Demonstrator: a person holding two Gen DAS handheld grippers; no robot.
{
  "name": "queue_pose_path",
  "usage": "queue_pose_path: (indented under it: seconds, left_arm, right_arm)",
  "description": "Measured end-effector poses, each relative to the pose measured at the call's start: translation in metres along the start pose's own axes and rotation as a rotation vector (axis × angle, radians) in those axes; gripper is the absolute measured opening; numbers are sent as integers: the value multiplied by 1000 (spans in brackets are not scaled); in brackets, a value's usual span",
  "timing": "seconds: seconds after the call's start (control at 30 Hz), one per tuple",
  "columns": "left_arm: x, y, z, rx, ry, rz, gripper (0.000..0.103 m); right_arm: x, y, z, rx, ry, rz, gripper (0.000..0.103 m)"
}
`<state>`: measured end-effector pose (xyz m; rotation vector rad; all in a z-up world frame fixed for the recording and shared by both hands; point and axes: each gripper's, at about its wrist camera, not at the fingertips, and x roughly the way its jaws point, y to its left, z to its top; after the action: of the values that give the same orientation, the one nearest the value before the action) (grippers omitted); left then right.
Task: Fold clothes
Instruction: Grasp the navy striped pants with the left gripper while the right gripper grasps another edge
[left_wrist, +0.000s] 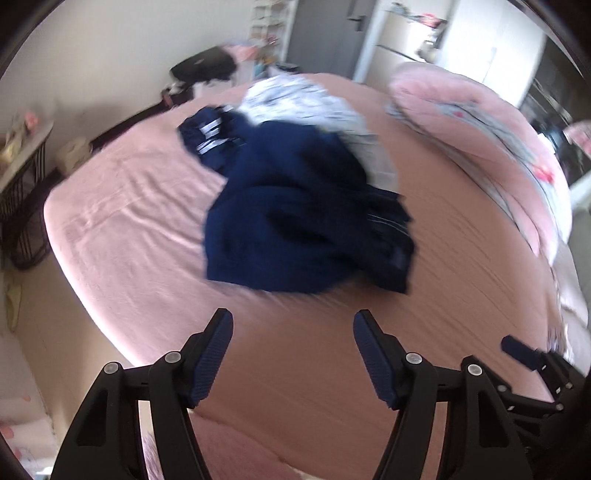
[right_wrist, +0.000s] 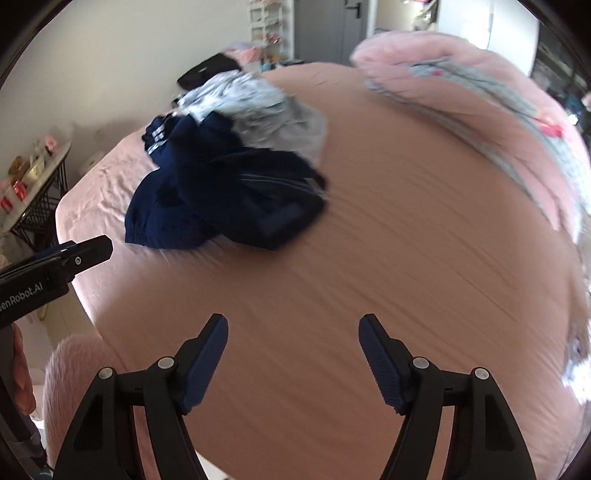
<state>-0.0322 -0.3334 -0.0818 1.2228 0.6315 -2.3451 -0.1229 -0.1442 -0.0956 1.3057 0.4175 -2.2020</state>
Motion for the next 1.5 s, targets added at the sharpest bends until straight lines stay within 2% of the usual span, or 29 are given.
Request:
queue_pose_path:
  seconds: [0.13,0.23,0.33,0.47,0.53,0.67,0.7,0.73,0.77,0.8,0.83,0.93,1.13,1.33,1.5]
  left_arm:
    - [31,31,15,-72,56,20,66]
    - [59,43,22,-86,107,29,66]
    - [80,51,27,-100,135,18,66]
    - [104,55,34,-66,155,26,67]
    - [116,58,35,-71,183,-1,67]
    - [121,59,31,-55,170,-23,67]
    - [120,57,32,-44,166,-28,64]
    - [119,55,32,-35,165,-41,57]
    - [117,53,33,-29,167,-64,33]
    - [115,51,33,-22,165,-78,18]
    - [110,48,33,-13,155,-78,15]
    - [94,42,29,4,126,-104,12]
    - [60,21,10,23,127,-209,12]
    - [13,-45,-24,184,120,-290,12]
    - [-5,-118,-76,301,165,-387,12]
  right_arm:
    - [40,25,23,20,63,66,73]
    - [69,45,38,22,102,121,73]
    - [96,61,49,32,127,133,73]
    - [119,66,61,50,137,130,73]
    - [127,65,65,69,137,141,73]
    - [143,64,71,105,142,169,73]
    - [144,65,72,107,139,174,61]
    - [143,66,72,109,134,178,35]
    - [142,68,72,111,129,183,30]
    - [142,70,72,112,124,188,23]
    - [141,71,72,114,119,192,19]
    - [134,75,71,106,89,193,11]
    - [77,55,62,69,-32,134,10]
    - [20,10,31,80,-96,82,10]
    - [-26,-46,-27,146,-115,22,10]
